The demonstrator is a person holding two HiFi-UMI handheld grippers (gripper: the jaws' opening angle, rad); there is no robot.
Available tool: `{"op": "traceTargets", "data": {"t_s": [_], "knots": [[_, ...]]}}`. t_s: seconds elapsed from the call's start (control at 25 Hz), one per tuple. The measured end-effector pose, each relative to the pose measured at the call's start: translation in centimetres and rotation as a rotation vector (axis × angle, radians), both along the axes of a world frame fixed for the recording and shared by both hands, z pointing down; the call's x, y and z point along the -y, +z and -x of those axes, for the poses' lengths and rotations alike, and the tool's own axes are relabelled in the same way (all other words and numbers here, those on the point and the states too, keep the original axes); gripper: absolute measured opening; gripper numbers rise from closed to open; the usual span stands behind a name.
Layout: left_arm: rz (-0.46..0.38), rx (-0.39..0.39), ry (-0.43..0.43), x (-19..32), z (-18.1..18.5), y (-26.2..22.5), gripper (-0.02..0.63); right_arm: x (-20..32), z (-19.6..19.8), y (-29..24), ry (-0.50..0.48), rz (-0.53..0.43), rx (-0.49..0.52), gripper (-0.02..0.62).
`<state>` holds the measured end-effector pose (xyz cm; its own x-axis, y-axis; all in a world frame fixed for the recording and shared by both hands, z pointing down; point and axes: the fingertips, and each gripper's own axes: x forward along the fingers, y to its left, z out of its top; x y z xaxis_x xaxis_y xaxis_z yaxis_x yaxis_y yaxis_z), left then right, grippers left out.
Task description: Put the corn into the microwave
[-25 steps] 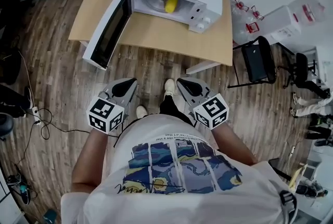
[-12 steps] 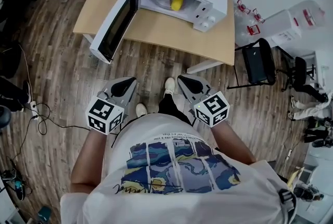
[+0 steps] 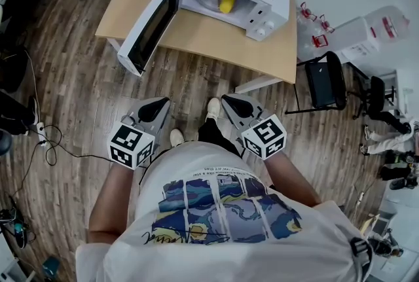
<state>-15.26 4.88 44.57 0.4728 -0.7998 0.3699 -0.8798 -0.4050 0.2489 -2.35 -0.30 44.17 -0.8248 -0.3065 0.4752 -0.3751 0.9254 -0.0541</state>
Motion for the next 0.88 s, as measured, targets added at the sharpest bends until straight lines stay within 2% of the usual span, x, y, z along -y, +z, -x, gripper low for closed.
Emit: {"op": "traceTargets", "data": {"t_s": [0.88], "knots": [[0.003, 0.003, 0.039, 0.6, -1.9, 0.1, 0.008, 0.1, -1.4, 0.4, 0.029, 0.002, -0.01, 0.009]]}}
